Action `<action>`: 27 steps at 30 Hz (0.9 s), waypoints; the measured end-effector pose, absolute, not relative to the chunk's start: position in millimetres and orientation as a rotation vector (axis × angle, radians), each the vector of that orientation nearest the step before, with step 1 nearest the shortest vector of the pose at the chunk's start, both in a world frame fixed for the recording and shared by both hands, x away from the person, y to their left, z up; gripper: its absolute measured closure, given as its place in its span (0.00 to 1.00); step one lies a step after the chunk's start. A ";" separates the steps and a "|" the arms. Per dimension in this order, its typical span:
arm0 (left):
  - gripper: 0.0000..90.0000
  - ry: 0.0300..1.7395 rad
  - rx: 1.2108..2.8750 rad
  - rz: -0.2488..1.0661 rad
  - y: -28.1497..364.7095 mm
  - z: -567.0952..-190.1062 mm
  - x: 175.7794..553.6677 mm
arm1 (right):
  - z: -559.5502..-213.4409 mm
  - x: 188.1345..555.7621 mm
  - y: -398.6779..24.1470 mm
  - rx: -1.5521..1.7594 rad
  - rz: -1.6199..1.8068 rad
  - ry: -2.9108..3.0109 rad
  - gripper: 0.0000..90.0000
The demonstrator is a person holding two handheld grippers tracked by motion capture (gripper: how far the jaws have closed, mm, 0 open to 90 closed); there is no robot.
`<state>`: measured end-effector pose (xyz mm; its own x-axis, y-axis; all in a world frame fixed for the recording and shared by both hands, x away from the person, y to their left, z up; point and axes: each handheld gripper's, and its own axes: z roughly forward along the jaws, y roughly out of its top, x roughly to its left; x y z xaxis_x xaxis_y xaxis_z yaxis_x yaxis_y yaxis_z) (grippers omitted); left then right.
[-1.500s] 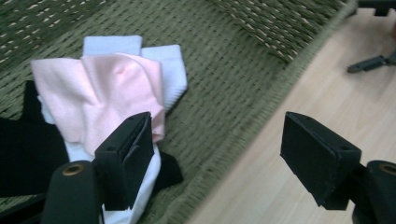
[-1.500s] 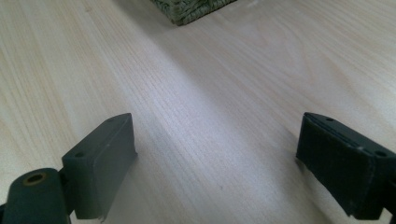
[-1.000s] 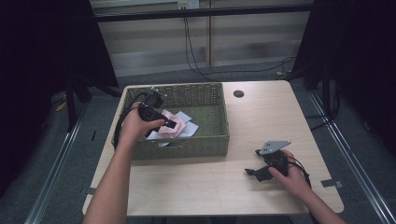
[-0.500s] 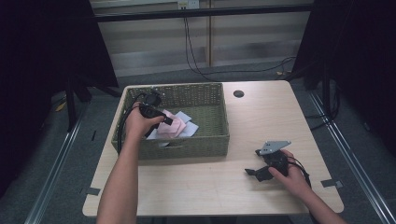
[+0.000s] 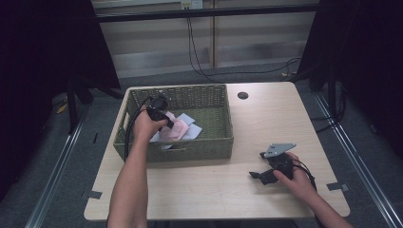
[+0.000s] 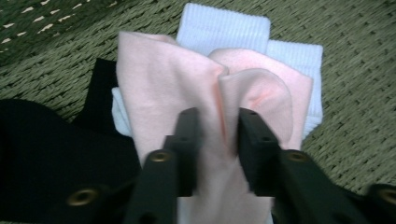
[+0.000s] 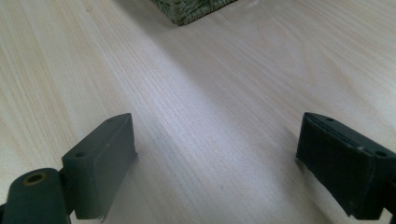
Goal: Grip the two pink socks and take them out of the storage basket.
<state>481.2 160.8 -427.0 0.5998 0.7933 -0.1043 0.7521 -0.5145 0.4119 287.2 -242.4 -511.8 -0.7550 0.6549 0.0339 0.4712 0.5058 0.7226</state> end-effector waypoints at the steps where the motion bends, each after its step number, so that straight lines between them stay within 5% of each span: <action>1: 0.88 1.242 2.419 0.117 161.6 -425.3 480.8 | -511.8 287.3 -242.4 0.953 1.091 2.506 0.12; 27: 0.92 1.239 2.328 -0.004 177.8 -352.2 466.9 | -511.7 287.3 -242.3 0.955 1.091 2.507 0.12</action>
<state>466.9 177.8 -352.2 0.5859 0.7772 -0.2294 0.7787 -0.4616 0.4248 287.3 -242.3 -511.7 -0.7558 0.6539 0.0337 0.4705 0.5065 0.7226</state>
